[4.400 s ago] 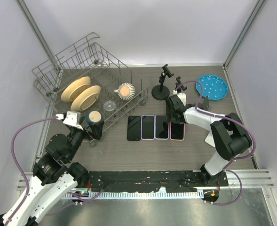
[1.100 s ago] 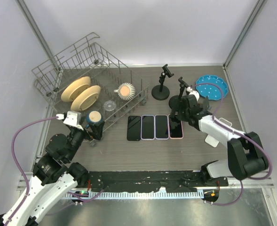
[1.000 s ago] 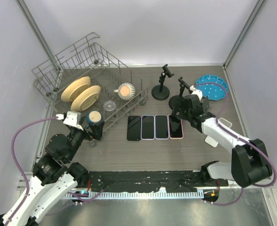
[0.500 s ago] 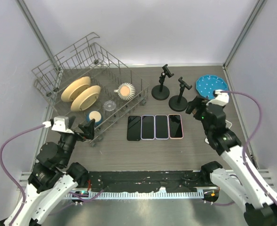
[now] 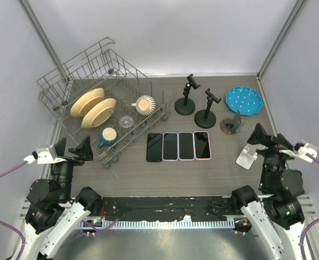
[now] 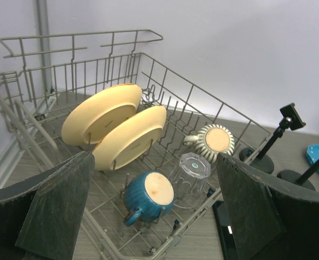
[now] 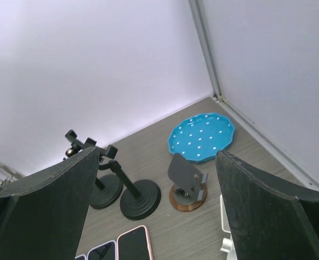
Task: Remove the phone from the phone stand
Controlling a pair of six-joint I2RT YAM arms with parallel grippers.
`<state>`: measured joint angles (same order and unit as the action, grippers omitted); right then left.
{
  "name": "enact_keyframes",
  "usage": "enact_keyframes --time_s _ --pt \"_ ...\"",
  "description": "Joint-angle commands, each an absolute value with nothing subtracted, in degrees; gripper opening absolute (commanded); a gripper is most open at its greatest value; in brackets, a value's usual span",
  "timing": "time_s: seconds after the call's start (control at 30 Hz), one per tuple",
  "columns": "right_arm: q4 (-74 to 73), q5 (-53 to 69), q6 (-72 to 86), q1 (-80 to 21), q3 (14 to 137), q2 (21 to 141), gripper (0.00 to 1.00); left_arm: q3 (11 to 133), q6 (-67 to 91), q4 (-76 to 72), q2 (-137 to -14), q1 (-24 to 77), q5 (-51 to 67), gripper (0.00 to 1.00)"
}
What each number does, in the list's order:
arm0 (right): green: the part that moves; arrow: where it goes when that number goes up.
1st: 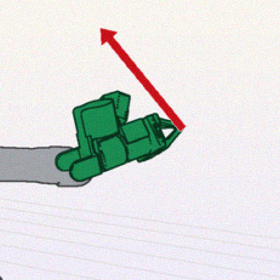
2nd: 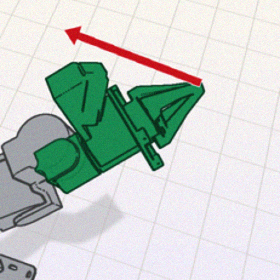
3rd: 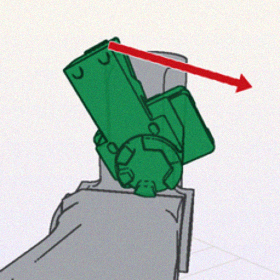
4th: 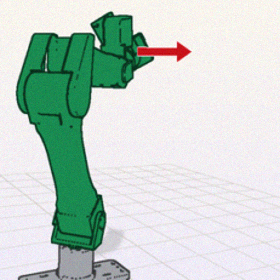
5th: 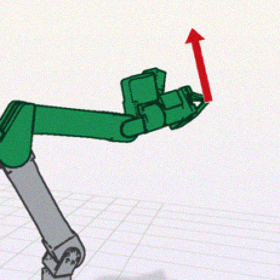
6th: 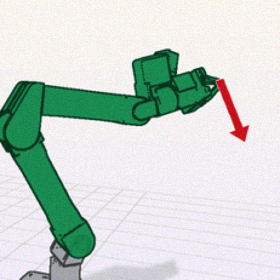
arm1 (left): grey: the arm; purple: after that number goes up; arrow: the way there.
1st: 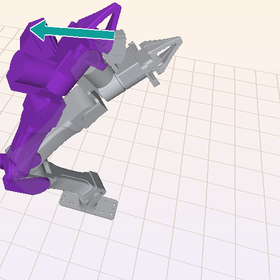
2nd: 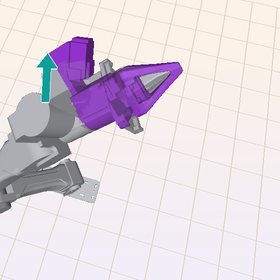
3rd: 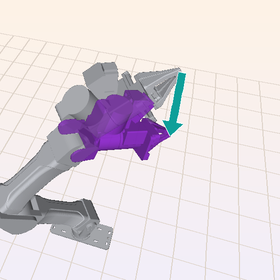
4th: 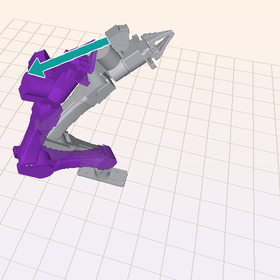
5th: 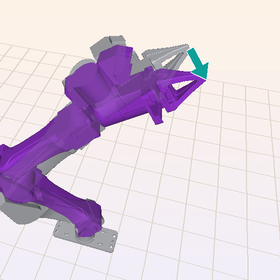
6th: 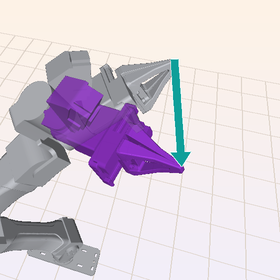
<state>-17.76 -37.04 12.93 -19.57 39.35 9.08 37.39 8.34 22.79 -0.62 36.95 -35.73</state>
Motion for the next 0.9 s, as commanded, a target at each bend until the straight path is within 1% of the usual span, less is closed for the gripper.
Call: enact_keyframes --time_s 0.0,0.1,0.23,0.43,0.87 --pt "-14.34 -42.1 10.11 -19.86 35.51 2.31 0.94 38.59 8.18 21.89 1.32 36.56 -39.11 1.0" --pt "-13.36 -42.71 10.11 -19.86 34.02 0.18 0.95 37.53 7.56 21.27 2.55 36.21 -37.88 1.0" --pt "-13.62 -42.45 9.84 -19.95 33.49 0.17 0.95 37.18 7.73 21.01 2.55 35.33 -37.18 1.0" --pt "-14.15 -47.28 10.37 -19.86 33.66 0.18 0.95 36.3 8.26 20.57 2.55 33.14 -36.39 1.0" --pt "-13.62 -44.74 10.2 -18.02 32.7 0.18 0.94 36.3 8.44 19.78 2.46 30.41 -33.67 1.0"
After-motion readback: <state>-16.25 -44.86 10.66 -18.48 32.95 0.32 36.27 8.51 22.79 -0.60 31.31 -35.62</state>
